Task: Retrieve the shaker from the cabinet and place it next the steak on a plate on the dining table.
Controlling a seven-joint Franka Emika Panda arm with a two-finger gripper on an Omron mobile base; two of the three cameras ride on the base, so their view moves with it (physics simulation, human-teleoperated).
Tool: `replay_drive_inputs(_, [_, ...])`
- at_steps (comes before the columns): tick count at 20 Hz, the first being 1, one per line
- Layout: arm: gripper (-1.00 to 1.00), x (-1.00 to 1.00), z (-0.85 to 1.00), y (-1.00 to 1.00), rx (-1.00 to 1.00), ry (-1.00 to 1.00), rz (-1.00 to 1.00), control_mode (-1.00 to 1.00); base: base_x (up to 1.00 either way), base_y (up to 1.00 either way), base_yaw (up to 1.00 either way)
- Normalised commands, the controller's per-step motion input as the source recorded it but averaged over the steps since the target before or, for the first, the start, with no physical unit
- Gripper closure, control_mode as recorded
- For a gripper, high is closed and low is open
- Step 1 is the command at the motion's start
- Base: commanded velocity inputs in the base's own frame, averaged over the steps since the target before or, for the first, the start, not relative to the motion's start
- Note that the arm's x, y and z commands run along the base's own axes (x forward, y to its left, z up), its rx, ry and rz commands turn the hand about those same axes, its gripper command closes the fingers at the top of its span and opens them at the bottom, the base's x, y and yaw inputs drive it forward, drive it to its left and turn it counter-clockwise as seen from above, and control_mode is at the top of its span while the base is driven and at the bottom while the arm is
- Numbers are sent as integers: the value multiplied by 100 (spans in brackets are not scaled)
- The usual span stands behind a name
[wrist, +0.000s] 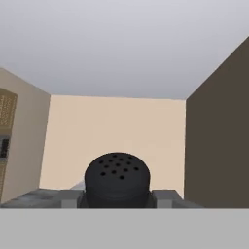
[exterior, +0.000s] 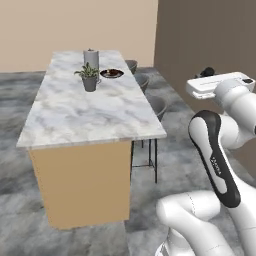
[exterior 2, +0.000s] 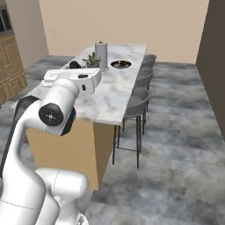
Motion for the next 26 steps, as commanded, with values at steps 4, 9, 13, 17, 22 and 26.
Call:
replay_drive_inputs(4, [100,0,0,0,0,0,0,100,100,-100,33])
replay_drive_inputs(9, [100,0,0,0,0,0,0,100,53,-100,43])
replay_drive_inputs(13, [100,0,0,0,0,0,0,100,28,-87,59])
replay_drive_inputs(17, [100,0,0,0,0,0,0,100,21,-51,75])
replay_drive_inputs(22, [100,0,0,0,0,0,0,100,7,-25,90])
replay_drive_inputs(26, [100,0,0,0,0,0,0,100,0,-14,97])
